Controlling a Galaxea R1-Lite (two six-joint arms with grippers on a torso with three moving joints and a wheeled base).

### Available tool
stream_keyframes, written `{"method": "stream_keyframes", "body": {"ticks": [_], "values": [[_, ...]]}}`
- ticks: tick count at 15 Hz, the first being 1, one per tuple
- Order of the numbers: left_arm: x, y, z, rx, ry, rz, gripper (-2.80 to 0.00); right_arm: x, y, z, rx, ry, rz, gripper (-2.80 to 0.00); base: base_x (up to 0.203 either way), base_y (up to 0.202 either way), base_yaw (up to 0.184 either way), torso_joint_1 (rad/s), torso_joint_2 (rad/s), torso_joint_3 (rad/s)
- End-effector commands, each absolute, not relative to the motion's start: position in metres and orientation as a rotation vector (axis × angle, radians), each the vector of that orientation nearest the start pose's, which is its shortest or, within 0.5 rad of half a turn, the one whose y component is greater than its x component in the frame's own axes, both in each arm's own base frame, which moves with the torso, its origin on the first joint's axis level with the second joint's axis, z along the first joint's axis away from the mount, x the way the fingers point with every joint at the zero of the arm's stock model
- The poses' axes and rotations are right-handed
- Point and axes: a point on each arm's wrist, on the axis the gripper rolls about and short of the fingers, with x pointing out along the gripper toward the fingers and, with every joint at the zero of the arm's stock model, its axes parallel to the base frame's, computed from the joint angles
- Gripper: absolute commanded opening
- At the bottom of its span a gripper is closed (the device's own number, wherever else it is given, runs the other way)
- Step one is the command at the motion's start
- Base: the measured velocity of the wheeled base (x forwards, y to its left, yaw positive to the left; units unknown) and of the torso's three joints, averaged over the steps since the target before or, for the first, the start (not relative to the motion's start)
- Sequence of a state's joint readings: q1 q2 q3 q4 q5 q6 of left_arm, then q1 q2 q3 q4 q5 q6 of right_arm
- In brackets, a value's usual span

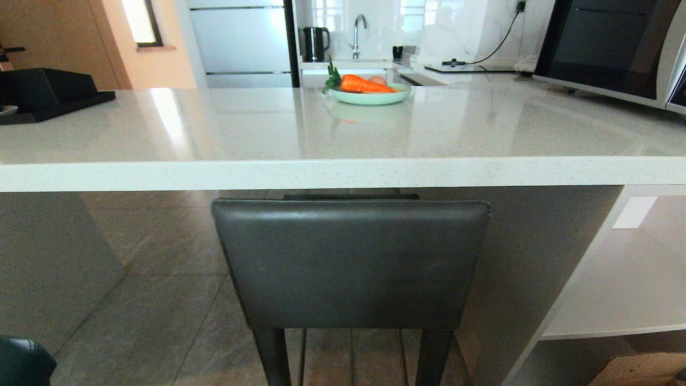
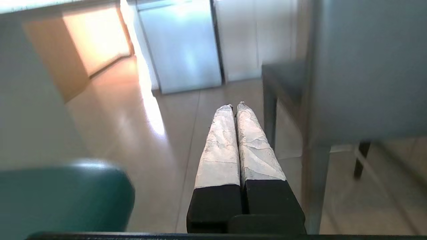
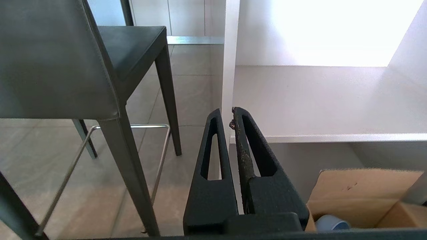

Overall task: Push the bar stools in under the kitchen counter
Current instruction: Push the blue chair back under the dining table

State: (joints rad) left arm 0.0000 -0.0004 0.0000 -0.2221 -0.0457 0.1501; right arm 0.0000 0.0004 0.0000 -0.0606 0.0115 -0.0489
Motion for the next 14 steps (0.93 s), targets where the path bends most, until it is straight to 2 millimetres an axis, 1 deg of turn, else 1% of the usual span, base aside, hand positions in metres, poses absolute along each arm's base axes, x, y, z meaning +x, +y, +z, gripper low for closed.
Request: {"method": "stream_keyframes", "body": {"ticks": [1,3,14], "values": [[-0.0217,-0.001,0.088,0.102,-0.192,-0.039,-2.8,-0.0212,0.0002,0.0758,-0.034,-0.038,0.01,-2.8,0.0,0.0,0.0,0.0,0.0,0.0],[-0.0216,-0.0008,0.0875,0.08,-0.187,-0.034,-2.8,-0.0211,0.0001,0.0756,-0.003,-0.038,0.003,-2.8,0.0,0.0,0.0,0.0,0.0,0.0],[-0.0216,-0.0008,0.0875,0.081,-0.187,-0.034,-2.8,-0.0211,0.0001,0.0757,-0.003,-0.04,0.003,-2.8,0.0,0.0,0.0,0.0,0.0,0.0]]}}
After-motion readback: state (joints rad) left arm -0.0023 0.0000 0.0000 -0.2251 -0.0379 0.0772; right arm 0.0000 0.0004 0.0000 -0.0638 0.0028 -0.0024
